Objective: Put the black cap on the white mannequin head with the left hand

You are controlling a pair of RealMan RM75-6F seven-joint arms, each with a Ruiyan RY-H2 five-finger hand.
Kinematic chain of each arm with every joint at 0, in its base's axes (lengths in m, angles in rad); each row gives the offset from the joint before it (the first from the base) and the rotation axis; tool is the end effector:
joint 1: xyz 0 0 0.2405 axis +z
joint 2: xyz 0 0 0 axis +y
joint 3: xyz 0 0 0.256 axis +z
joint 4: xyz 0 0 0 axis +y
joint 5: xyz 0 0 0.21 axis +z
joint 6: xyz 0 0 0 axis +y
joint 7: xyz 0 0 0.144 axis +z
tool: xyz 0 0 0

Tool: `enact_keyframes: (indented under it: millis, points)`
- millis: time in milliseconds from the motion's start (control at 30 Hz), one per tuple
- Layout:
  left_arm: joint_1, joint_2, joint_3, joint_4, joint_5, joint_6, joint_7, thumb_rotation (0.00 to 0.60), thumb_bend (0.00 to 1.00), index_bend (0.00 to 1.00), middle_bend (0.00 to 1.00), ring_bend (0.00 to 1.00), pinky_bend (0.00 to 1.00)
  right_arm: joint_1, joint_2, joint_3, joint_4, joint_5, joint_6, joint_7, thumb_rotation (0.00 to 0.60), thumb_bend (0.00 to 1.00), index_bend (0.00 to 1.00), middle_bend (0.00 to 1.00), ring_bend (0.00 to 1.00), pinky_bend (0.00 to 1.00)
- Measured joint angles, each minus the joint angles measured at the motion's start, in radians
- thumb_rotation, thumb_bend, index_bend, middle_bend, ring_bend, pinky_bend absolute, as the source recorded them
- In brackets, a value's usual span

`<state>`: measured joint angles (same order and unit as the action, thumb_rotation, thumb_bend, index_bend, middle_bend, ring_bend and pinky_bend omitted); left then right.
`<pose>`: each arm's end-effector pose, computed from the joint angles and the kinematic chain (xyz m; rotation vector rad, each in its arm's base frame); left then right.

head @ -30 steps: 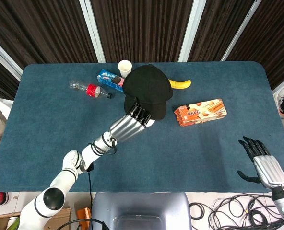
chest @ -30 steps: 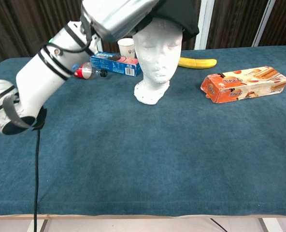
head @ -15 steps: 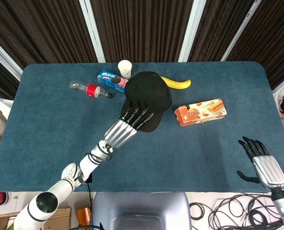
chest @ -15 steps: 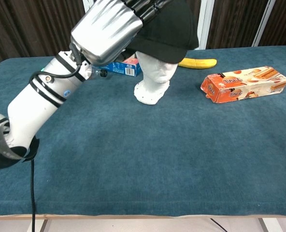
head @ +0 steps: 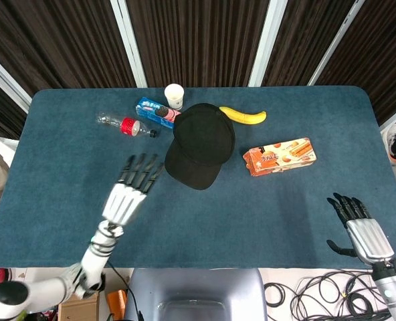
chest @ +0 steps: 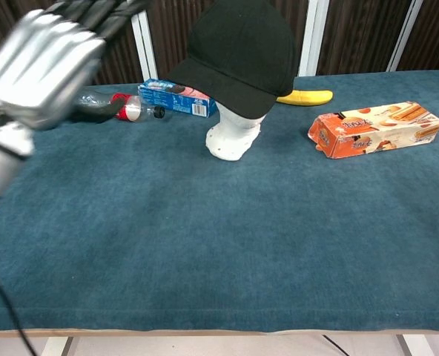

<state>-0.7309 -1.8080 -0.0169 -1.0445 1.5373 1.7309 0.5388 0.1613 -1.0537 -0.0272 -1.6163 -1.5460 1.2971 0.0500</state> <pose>-0.1322 0.3129 0.0048 -1.5064 0.0015 -1.2163 -0.3149 -0.1848 0.1437 1.6035 -1.0200 0.7859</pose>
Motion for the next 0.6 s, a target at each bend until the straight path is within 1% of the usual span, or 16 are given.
enact_keyframes:
  millis: [100, 200, 233, 300, 333, 367, 433, 467, 533, 600]
  points:
    - [0.105, 0.1, 0.027, -0.178, -0.05, 0.014, 0.013, 0.6, 0.28, 0.01, 0.04, 0.04, 0.17, -0.001, -0.008, -0.001, -0.004, 0.003, -0.002, -0.024, 0.6, 0.17, 0.0, 0.0, 0.0, 0.0]
    - [0.189, 0.212, 0.051, -0.374, -0.145, 0.0, 0.021, 0.6, 0.29, 0.0, 0.04, 0.05, 0.14, -0.002, -0.014, 0.001, -0.007, 0.009, -0.001, -0.042, 0.6, 0.17, 0.0, 0.0, 0.0, 0.0]
    - [0.218, 0.265, 0.061, -0.458, -0.188, -0.013, 0.017, 0.6, 0.29, 0.0, 0.04, 0.05, 0.13, -0.002, -0.016, 0.002, -0.008, 0.011, -0.001, -0.046, 0.6, 0.17, 0.0, 0.0, 0.0, 0.0]
    - [0.264, 0.357, 0.077, -0.579, -0.241, -0.035, -0.001, 0.6, 0.29, 0.0, 0.04, 0.05, 0.13, -0.002, -0.019, 0.005, -0.01, 0.016, 0.0, -0.055, 0.6, 0.17, 0.0, 0.0, 0.0, 0.0]
    - [0.291, 0.419, 0.085, -0.647, -0.265, -0.044, -0.017, 0.6, 0.29, 0.0, 0.04, 0.05, 0.13, -0.002, -0.02, 0.006, -0.011, 0.018, 0.001, -0.058, 0.6, 0.17, 0.0, 0.0, 0.0, 0.0]
    - [0.307, 0.462, 0.091, -0.688, -0.277, -0.048, -0.03, 0.6, 0.29, 0.0, 0.04, 0.05, 0.12, -0.002, -0.021, 0.007, -0.011, 0.02, 0.001, -0.061, 0.6, 0.17, 0.0, 0.0, 0.0, 0.0]
    - [0.346, 0.534, 0.102, -0.748, -0.294, -0.053, -0.062, 0.6, 0.29, 0.0, 0.04, 0.05, 0.12, -0.002, -0.024, 0.011, -0.012, 0.024, 0.004, -0.067, 0.6, 0.17, 0.0, 0.0, 0.0, 0.0]
    - [0.365, 0.551, 0.106, -0.759, -0.298, -0.052, -0.077, 0.6, 0.29, 0.0, 0.04, 0.05, 0.12, -0.002, -0.025, 0.012, -0.013, 0.026, 0.005, -0.068, 0.6, 0.17, 0.0, 0.0, 0.0, 0.0]
    - [0.411, 0.563, 0.113, -0.75, -0.299, -0.044, -0.108, 0.6, 0.29, 0.0, 0.04, 0.05, 0.11, -0.003, -0.027, 0.016, -0.013, 0.03, 0.007, -0.073, 0.6, 0.17, 0.0, 0.0, 0.0, 0.0]
    - [0.454, 0.562, 0.119, -0.714, -0.288, -0.028, -0.131, 0.6, 0.29, 0.0, 0.04, 0.05, 0.11, -0.002, -0.029, 0.019, -0.013, 0.034, 0.008, -0.081, 0.6, 0.17, 0.0, 0.0, 0.0, 0.0]
